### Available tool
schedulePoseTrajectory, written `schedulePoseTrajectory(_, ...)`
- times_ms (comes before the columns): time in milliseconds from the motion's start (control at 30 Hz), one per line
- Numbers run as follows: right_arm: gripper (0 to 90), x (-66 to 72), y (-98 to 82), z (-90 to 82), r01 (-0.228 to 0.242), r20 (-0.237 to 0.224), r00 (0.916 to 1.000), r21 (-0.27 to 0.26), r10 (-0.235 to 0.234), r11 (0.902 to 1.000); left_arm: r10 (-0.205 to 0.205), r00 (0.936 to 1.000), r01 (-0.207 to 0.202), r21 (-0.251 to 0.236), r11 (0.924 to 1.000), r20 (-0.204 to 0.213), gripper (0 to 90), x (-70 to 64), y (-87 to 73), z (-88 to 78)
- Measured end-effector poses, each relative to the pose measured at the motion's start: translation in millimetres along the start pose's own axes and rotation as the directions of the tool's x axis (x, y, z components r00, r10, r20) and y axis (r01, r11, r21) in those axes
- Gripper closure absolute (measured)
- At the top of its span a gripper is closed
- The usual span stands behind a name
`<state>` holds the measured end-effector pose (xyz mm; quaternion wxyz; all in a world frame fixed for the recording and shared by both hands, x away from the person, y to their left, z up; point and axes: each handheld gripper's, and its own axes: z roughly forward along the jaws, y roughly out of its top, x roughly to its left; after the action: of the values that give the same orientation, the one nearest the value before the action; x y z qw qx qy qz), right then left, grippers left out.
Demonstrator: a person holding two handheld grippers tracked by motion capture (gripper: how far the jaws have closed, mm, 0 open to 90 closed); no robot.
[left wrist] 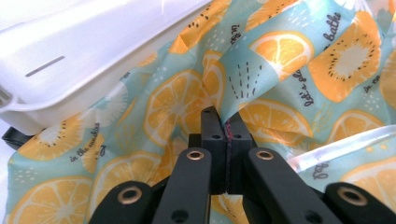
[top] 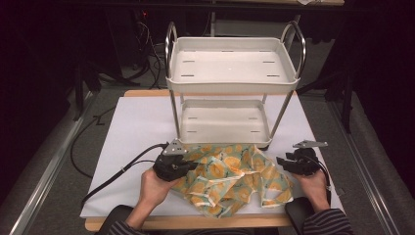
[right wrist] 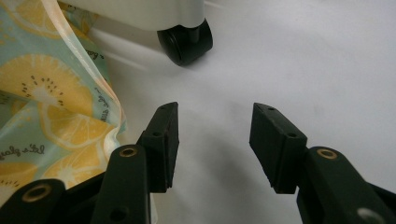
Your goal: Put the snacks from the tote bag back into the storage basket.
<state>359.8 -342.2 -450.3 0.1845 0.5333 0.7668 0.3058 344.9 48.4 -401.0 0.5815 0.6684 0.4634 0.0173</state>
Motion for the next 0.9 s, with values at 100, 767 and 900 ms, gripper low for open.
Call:
schedulePoseTrajectory(100, 53.4, 1.0, 0.4, -1.7, 0.001, -0.005, 1.0, -0.01, -0.001, 1.0, -0.02, 0.9997, 0.02, 0.003, 0.9998, -0.017, 89.8, 3.0, 1.0, 2.6)
schedulePoseTrajectory(767, 58.5, 9.5, 8.0, -16.3, 0.023, -0.04, 0.9988, -0.083, -0.027, 0.9963, -0.07, 0.9912, 0.063, -0.064, 0.996, -0.112, 90.0, 21.8, 10.7, 3.0)
schedulePoseTrajectory(900, 61.2, 11.1, 10.0, -26.3, 0.011, -0.072, 0.9972, -0.118, -0.02, 0.9929, -0.098, 0.9877, 0.092, -0.053, 0.9943, -0.121, 90.0, 23.3, 7.1, 9.2)
